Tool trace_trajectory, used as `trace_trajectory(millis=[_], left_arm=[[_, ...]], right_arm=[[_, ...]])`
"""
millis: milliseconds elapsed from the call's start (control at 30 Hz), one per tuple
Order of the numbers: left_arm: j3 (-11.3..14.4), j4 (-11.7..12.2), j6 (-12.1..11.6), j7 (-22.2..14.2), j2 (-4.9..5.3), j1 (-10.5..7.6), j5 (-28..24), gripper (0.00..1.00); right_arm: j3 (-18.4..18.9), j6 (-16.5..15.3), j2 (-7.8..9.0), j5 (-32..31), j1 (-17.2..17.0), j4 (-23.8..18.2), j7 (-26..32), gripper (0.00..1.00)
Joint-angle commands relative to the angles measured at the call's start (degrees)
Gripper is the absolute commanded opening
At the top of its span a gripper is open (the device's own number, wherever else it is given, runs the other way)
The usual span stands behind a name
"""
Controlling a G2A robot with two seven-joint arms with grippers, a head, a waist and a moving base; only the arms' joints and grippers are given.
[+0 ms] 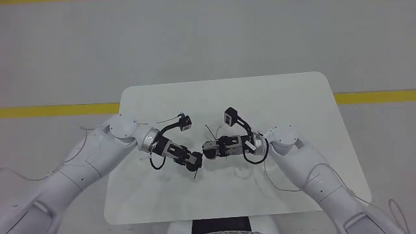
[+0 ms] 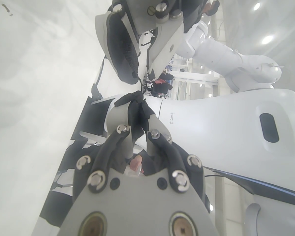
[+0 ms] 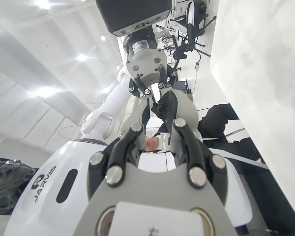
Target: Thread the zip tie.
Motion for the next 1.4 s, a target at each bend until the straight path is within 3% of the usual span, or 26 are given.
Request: trace_trajectory(millis=[0, 500, 767, 1300, 1333, 1367], left_arm=[[0.0, 0.0, 0.0, 0.0, 0.00, 0.00, 0.0, 0.00], [0.0, 0.0, 0.0, 0.0, 0.00, 0.00, 0.0, 0.00], [0.0, 0.0, 0.0, 0.0, 0.00, 0.00, 0.0, 0.00], [0.0, 0.0, 0.0, 0.0, 0.00, 0.00, 0.0, 0.00], [0.0, 0.0, 0.0, 0.0, 0.00, 0.00, 0.0, 0.18], [0.0, 0.0, 0.0, 0.0, 0.00, 0.00, 0.0, 0.47]], right_arm=[[-0.1, 0.1, 0.00, 0.0, 0.0, 0.0, 0.0, 0.15], [-0.8, 0.1, 0.03, -0.4, 0.5, -0.2, 0.7, 0.11], [-1.1, 0.2, 0.05, -0.8, 0.7, -0.3, 0.7, 0.00], [-1.1, 0.5, 0.24, -1.1, 0.4, -0.5, -0.7, 0.00], [-0.9, 0.5, 0.26, -0.9, 0.3, -0.5, -0.9, 0.00], [-0.7, 0.5, 0.29, -0.7, 0.2, -0.3, -1.3, 0.00]])
